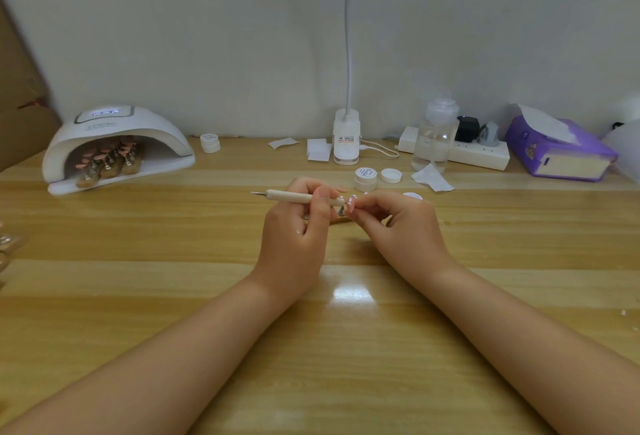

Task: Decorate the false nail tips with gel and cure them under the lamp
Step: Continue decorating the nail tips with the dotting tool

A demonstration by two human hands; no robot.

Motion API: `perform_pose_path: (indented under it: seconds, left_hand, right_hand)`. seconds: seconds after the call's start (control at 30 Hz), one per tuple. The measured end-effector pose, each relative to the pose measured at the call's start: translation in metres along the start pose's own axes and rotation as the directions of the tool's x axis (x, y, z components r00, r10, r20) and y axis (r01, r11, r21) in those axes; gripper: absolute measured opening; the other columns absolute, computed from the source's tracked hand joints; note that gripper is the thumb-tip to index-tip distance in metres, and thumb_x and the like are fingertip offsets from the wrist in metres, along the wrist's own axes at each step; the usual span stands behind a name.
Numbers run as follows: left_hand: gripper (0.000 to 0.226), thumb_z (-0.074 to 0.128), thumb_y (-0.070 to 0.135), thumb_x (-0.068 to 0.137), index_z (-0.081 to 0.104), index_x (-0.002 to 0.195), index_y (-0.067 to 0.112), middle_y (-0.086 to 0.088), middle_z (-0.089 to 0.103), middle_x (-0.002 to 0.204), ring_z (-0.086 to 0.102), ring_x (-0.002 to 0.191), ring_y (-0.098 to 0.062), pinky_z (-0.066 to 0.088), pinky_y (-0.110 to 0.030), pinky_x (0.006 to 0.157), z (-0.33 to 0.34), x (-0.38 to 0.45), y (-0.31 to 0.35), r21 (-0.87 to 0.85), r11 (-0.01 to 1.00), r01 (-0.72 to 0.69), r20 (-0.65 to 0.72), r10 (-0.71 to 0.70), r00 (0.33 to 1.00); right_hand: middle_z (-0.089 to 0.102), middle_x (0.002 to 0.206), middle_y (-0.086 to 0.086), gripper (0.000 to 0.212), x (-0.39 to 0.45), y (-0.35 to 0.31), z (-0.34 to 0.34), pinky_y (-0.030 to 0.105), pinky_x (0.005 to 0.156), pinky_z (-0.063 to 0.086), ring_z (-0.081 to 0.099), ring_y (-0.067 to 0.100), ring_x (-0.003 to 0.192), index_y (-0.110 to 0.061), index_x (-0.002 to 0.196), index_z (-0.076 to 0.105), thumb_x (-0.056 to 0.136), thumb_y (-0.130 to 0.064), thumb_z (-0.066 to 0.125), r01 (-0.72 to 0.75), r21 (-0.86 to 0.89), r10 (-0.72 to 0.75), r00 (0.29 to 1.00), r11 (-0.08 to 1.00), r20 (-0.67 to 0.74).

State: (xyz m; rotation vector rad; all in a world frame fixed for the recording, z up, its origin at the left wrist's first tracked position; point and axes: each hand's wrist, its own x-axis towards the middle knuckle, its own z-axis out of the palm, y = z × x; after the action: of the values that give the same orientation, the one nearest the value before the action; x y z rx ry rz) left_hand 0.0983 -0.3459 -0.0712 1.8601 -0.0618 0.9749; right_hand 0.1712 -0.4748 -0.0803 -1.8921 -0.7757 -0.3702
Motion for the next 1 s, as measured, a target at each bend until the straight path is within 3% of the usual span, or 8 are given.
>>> perform_pose_path:
  seconds: [0.37,0.6,1.0]
  left_hand:
    - [0.020,0.042,0.028,0.094,0.055,0.080,0.033,0.021,0.065,0.076,0.064,0.071,0.002,0.054,-0.028,0.067,-0.0004,-0.0002,0.0006,0.004,1.000,0.008,0.004,-0.008,1.000]
    - [0.020,0.042,0.027,0.094,0.055,0.081,0.034,0.022,0.065,0.074,0.063,0.070,0.003,0.052,-0.019,0.063,-0.0008,0.0005,-0.0004,0.007,1.000,-0.012,0.002,0.012,1.000]
    - [0.020,0.042,0.026,0.094,0.055,0.081,0.033,0.022,0.065,0.073,0.063,0.070,0.003,0.052,-0.020,0.063,-0.0006,0.0006,-0.0005,0.004,1.000,-0.012,0.001,0.012,1.000]
  right_hand:
    - [0.065,0.066,-0.015,0.003,-0.0006,-0.0003,-0.0007,0.006,0.059,0.037,0.056,-0.004,0.064,-0.023,0.082,0.074,0.080,-0.020,0.074,-0.008,0.012,0.008,1.000,1.000,0.008]
    - [0.066,0.067,-0.013,0.003,-0.0007,-0.0017,-0.0009,0.006,0.060,0.038,0.057,-0.002,0.064,-0.021,0.082,0.074,0.080,-0.019,0.074,0.000,0.016,0.000,1.000,1.000,0.007]
    - [0.065,0.066,-0.015,0.004,-0.0004,-0.0012,-0.0008,0.006,0.059,0.037,0.057,-0.003,0.064,-0.023,0.081,0.074,0.080,-0.019,0.074,0.003,0.012,-0.003,1.000,1.000,0.003]
